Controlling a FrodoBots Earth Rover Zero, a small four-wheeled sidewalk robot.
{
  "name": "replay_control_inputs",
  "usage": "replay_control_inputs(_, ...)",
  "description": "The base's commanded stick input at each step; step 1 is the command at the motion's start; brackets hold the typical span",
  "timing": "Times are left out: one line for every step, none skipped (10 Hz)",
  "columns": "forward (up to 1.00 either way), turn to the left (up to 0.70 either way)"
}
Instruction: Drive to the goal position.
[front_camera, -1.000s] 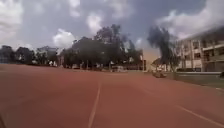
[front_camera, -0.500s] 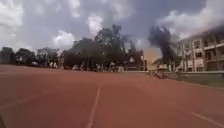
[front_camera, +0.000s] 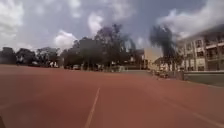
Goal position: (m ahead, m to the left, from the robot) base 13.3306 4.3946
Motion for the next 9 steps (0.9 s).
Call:
replay_control_inputs(0.70, 0.00)
replay_control_inputs(0.70, 0.00)
replay_control_inputs(0.70, 0.00)
replay_control_inputs(0.70, 0.00)
replay_control_inputs(0.70, 0.00)
replay_control_inputs(0.70, 0.00)
replay_control_inputs(0.70, 0.00)
replay_control_inputs(0.70, 0.00)
replay_control_inputs(0.70, 0.00)
